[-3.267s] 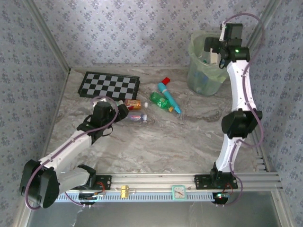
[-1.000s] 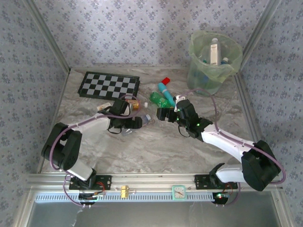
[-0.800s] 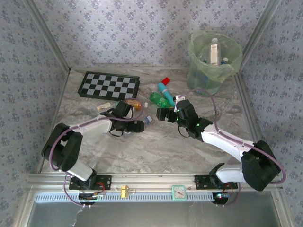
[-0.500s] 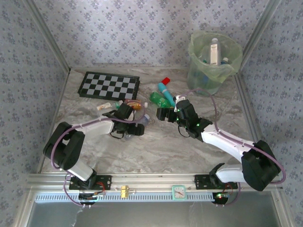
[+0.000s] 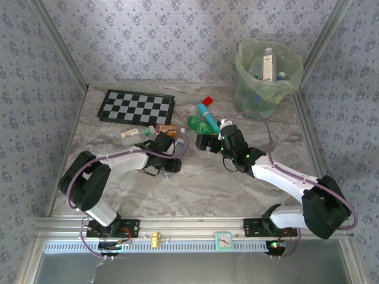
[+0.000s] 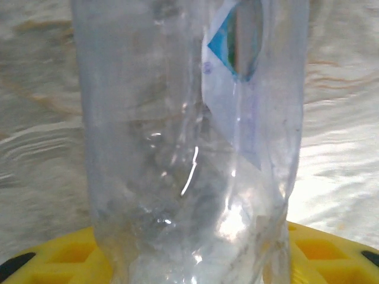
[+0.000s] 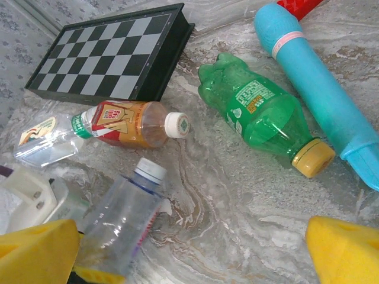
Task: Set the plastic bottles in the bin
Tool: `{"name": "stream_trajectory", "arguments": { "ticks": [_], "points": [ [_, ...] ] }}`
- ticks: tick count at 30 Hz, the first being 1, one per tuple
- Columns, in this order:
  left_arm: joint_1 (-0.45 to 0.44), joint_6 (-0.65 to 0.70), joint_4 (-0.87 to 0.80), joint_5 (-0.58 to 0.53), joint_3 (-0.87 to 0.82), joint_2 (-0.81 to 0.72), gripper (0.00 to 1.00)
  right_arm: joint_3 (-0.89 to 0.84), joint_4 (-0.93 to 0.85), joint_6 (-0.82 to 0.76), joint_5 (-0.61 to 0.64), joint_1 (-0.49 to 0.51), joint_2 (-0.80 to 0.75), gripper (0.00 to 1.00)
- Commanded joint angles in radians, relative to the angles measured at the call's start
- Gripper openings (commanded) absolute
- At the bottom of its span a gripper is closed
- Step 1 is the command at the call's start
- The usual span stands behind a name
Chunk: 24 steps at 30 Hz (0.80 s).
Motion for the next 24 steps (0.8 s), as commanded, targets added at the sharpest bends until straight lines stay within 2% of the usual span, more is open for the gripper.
{"name": "stream_trajectory", "arguments": {
  "ticks": [1,8,12,18,24],
  "points": [
    [-0.029,-0.018,0.133,0.044,-0.019,-0.088,0.52,0.022,0.019,0.036,-0.049,-0.012,0.019,1.0],
    [-0.04,-0.128,0.442,0.096,-0.128,-0.204,0.51,0.016,0.128,0.111,-0.178,-0.041,0.029,1.0],
    [-0.047,-0.156,0.55,0.113,-0.154,-0.244,0.5,0.002,0.237,0.14,-0.28,-0.052,0.042,0.98],
    [-0.063,-0.173,0.614,0.164,-0.153,-0.253,0.5,-0.009,0.363,0.169,-0.374,-0.057,0.078,0.97],
    [-0.097,-0.162,0.617,0.187,-0.149,-0.25,0.5,-0.015,0.413,0.191,-0.399,-0.061,0.117,0.92]
  ]
}}
